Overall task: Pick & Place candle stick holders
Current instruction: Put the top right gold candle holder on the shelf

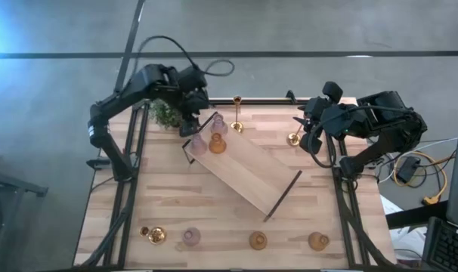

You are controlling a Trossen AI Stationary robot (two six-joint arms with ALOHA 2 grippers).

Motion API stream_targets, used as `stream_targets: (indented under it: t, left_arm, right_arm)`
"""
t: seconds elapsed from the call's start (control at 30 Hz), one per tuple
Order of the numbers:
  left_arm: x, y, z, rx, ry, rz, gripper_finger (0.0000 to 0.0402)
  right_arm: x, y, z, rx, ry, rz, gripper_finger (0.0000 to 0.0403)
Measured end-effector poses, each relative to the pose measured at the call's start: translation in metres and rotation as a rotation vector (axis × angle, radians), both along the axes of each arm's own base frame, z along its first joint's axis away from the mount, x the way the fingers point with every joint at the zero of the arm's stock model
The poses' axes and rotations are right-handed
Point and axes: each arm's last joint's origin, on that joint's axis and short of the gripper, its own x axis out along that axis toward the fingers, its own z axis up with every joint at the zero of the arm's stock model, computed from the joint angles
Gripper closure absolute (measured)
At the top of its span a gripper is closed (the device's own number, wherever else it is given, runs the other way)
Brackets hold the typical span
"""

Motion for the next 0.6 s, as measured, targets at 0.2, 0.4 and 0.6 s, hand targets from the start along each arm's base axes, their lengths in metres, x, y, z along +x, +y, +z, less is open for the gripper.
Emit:
stream_targets:
  t: [0.2, 0.4, 0.6]
  left_arm:
    - [-0.026, -0.01, 0.044, 0.067, -0.177, 0.002, 0.0181]
    - [-0.066, -0.033, 0.071, 0.085, -0.312, 0.007, 0.0181]
    - [-0.095, -0.063, 0.071, 0.172, -0.434, 0.016, 0.0182]
  right_arm:
    - [0.0, 0.0, 0.0, -0.008, 0.007, 0.009, 0.0268]
    - [0.001, 0.002, -0.002, -0.003, 0.023, 0.036, 0.0271]
    - [-0.01, 0.011, -0.026, 0.05, 0.045, 0.006, 0.0295]
